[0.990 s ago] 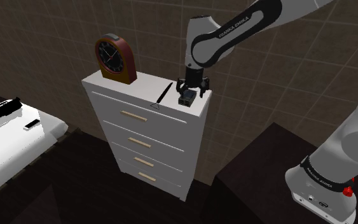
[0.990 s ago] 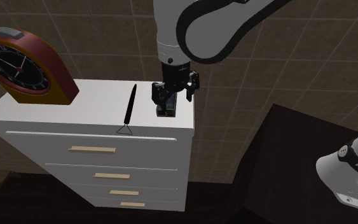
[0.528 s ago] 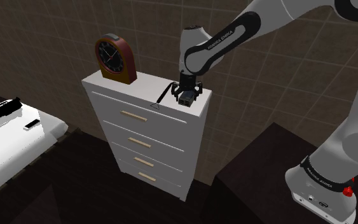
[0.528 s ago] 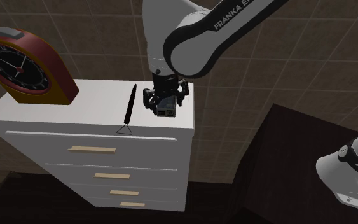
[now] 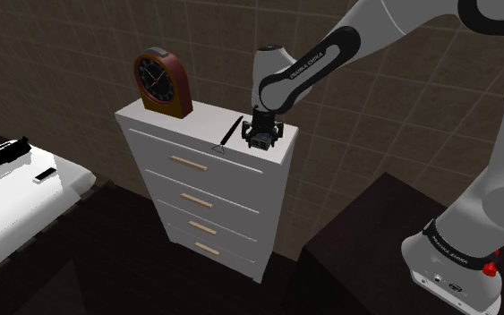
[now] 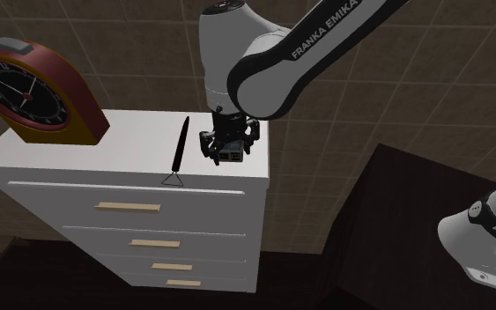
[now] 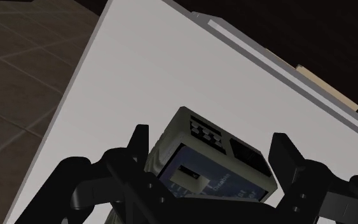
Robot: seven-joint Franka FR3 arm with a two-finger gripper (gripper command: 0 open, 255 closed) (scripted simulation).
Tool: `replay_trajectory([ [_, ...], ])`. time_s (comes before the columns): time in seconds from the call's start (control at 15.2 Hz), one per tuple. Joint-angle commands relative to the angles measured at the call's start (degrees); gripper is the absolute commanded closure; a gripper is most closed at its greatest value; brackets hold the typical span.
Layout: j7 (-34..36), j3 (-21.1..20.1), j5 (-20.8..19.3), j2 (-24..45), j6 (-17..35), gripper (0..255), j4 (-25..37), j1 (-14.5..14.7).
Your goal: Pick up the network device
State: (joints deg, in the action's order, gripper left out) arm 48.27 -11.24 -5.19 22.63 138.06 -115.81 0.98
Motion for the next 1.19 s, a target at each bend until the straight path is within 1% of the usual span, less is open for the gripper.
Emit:
replay_trajectory([
  [0.0, -0.02, 0.03, -0.03, 0.17, 0.12, 255, -0.02, -0.01],
  [0.4, 0.0, 0.02, -0.03, 0.16, 0.16, 255, -0.07, 0.01],
  [1.12, -1.0, -0.78, 1.61, -5.4, -6.78, 255, 1.42, -0.6],
])
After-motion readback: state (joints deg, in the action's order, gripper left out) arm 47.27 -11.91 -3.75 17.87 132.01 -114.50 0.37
